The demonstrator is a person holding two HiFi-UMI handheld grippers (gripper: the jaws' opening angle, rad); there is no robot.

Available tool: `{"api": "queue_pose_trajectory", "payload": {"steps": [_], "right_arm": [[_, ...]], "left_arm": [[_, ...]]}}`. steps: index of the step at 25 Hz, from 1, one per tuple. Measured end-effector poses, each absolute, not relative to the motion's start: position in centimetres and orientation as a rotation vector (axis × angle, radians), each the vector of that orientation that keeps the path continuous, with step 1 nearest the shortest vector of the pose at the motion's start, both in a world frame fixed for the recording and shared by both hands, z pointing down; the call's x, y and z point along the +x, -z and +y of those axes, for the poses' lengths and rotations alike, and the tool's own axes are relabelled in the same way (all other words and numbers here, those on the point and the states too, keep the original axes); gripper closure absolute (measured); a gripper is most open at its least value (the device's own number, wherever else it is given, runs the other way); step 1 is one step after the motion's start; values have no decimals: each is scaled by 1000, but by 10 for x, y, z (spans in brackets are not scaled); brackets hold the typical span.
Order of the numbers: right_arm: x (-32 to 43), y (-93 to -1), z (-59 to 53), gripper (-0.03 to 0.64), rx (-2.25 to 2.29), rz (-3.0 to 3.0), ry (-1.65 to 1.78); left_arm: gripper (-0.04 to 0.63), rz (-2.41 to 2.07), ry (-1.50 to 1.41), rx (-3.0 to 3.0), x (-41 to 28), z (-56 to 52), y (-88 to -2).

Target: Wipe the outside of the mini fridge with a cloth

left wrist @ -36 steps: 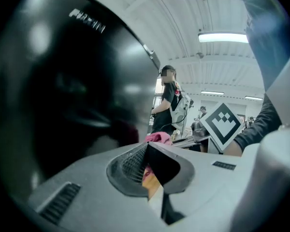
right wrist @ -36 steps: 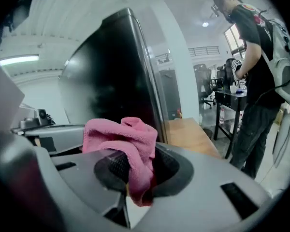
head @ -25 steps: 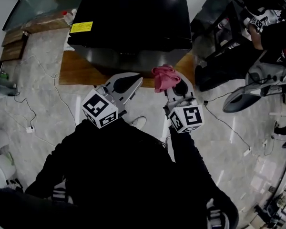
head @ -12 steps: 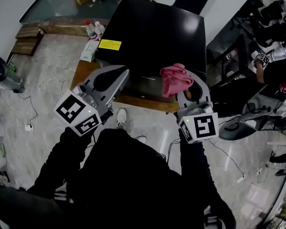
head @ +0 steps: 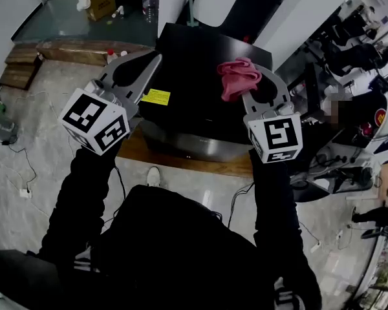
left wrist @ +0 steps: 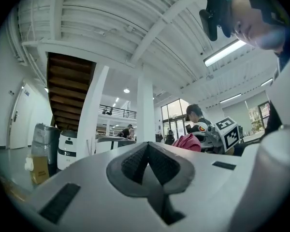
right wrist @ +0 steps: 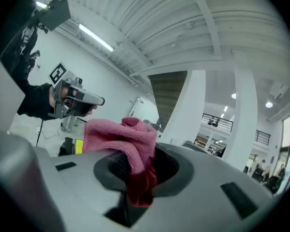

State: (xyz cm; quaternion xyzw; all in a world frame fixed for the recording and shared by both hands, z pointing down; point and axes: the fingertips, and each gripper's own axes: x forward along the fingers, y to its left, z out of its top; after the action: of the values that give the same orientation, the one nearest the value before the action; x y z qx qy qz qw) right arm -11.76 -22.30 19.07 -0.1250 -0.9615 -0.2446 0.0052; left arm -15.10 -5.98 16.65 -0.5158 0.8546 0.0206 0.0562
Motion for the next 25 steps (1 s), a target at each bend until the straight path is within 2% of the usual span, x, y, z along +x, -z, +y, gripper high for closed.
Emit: {"api": "queue_pose_trajectory", "payload": {"steps": [6,13,25], "right_arm": [[-214,-182,-198,529,-355,-2853,1059],[-319,-226,-183,529,-346,-2589,1383],[-410,-319,-145,529,-506,-2219,1657]], "left_arm": [[589,2645,-13,-1481,-247,-49,-162],[589,2696,29,-1481,-328,-73,-193],[589,2767,6,-1587,-396,-86,-268]]}}
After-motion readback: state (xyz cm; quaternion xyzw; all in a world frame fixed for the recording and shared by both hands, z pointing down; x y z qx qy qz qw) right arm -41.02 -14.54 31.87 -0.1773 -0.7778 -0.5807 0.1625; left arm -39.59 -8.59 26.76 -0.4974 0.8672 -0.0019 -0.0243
